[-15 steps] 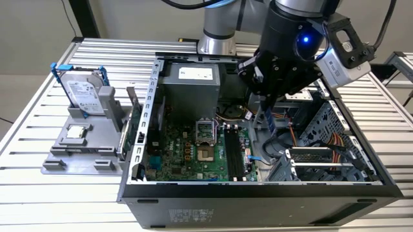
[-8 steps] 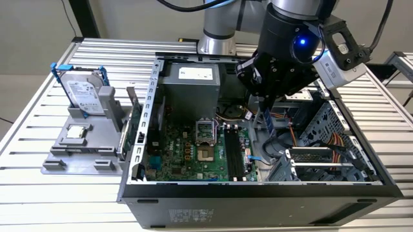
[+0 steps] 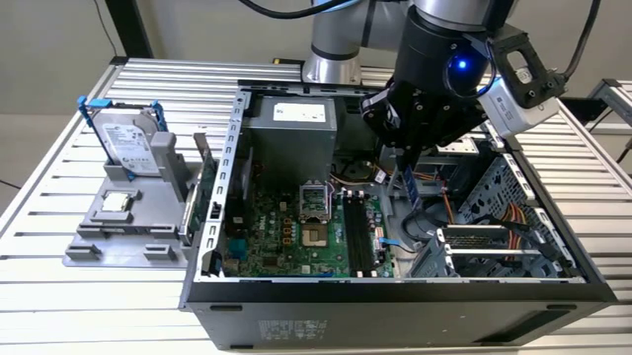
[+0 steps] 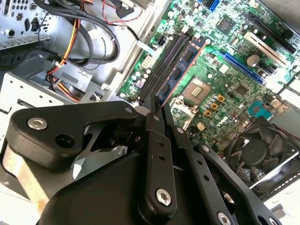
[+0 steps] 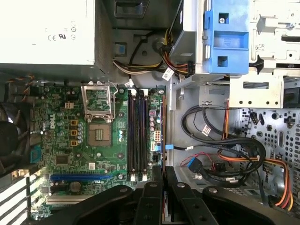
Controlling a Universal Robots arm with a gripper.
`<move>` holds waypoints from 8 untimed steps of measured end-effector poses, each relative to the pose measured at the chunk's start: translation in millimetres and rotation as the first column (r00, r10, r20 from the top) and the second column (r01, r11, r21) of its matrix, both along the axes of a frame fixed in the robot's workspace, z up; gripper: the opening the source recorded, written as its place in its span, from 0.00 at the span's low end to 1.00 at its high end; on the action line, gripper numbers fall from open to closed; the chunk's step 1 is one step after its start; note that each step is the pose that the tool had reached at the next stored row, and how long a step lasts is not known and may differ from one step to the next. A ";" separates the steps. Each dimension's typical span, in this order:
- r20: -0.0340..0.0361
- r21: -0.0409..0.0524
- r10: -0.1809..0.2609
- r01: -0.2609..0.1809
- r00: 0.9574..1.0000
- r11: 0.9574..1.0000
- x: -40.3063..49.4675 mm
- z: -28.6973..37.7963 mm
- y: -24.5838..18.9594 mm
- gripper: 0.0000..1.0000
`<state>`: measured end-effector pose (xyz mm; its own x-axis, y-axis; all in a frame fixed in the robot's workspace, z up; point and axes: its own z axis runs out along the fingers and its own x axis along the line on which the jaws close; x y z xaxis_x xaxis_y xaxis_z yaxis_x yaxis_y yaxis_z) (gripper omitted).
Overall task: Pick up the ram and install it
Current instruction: 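Insert the ram into the slot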
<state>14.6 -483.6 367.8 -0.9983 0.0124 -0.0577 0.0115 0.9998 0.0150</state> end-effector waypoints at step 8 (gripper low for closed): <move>0.000 -0.002 0.000 0.000 1.000 1.000 0.0 -5.2 1.4 0.00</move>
<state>14.6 -482.2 362.6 -0.9983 0.0123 -0.0577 0.0115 0.9998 0.0134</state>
